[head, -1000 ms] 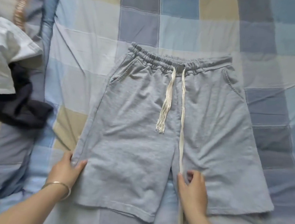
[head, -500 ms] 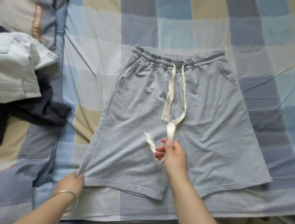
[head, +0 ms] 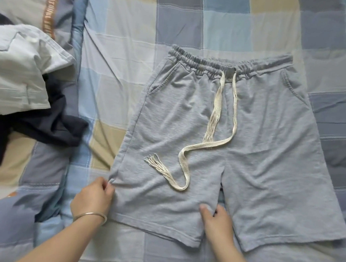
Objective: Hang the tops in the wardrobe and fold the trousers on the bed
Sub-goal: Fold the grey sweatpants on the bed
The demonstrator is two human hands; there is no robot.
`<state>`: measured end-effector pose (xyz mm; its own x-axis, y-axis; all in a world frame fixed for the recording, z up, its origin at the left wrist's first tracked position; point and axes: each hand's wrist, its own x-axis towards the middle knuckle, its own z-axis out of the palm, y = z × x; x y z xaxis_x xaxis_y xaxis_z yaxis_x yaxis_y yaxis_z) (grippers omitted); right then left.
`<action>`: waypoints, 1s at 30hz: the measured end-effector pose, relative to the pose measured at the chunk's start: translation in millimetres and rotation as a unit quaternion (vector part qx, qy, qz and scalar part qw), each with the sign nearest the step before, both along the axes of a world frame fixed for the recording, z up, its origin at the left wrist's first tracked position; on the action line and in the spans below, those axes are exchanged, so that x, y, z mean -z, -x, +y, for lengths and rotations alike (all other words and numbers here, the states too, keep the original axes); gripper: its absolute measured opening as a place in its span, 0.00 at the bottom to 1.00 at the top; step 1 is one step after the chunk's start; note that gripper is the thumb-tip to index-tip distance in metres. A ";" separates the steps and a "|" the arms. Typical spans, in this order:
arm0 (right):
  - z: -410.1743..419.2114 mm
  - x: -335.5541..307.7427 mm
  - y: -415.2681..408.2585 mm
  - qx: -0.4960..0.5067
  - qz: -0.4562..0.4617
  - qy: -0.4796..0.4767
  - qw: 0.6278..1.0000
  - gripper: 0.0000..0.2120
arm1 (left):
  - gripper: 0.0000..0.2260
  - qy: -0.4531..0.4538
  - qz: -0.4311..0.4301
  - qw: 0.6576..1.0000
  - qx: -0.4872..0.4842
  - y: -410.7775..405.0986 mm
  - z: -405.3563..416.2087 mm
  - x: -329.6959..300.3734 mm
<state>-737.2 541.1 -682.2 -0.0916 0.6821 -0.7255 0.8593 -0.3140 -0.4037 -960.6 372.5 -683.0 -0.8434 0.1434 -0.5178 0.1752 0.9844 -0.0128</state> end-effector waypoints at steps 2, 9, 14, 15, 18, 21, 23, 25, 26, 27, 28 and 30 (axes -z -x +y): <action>1.7 -11.4 1.5 0.034 0.026 -0.063 0.997 0.15 | 0.08 -0.053 0.039 0.997 -0.049 0.8 -8.0 -2.2; -7.6 -3.9 -22.8 -0.001 -0.081 0.072 0.994 0.14 | 0.05 0.018 -0.119 0.986 -0.116 10.7 -17.8 12.4; 36.4 -21.8 -50.0 -0.039 -0.084 -0.084 0.992 0.04 | 0.11 0.009 0.068 0.995 -0.073 -6.8 6.2 1.2; 52.6 -26.0 -59.9 -0.012 -0.070 -0.141 0.988 0.03 | 0.14 -0.043 0.114 0.992 -0.019 -22.1 19.5 -5.6; 111.8 -29.5 -96.7 0.042 -0.116 -0.260 0.958 0.18 | 0.14 -0.205 0.078 0.955 0.198 -80.5 70.4 -17.0; 167.2 -27.9 -138.9 0.048 -0.201 -0.210 0.956 0.32 | 0.12 -0.305 -0.057 0.902 0.301 -139.6 127.8 -15.0; 189.1 -23.3 -163.4 0.008 -0.226 -0.111 0.968 0.31 | 0.13 -0.333 -0.102 0.875 0.336 -175.7 163.0 -11.8; 199.2 -23.8 -178.8 -0.010 -0.200 -0.012 0.980 0.18 | 0.14 -0.333 -0.131 0.855 0.375 -206.9 189.2 -10.2; 201.7 -26.8 -185.1 -0.018 -0.183 0.021 0.983 0.11 | 0.16 -0.308 -0.154 0.850 0.399 -220.4 200.3 -11.1; 203.4 -30.7 -191.6 -0.019 -0.172 0.042 0.984 0.07 | 0.20 -0.271 -0.177 0.849 0.418 -233.4 207.2 -8.0; 205.8 -33.9 -198.2 -0.006 -0.159 0.051 0.986 0.05 | 0.25 -0.211 -0.201 0.848 0.442 -244.4 210.3 -5.6; 211.0 -37.2 -210.5 0.054 -0.122 0.051 0.990 0.05 | 0.21 -0.118 -0.190 0.845 0.486 -261.9 209.6 0.3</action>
<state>-526.7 752.0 -645.0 0.1648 0.6004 -0.7825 0.8866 -0.4378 -0.1492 -698.6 582.1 -683.3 -0.0471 0.8101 -0.5844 0.8493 0.3405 0.4035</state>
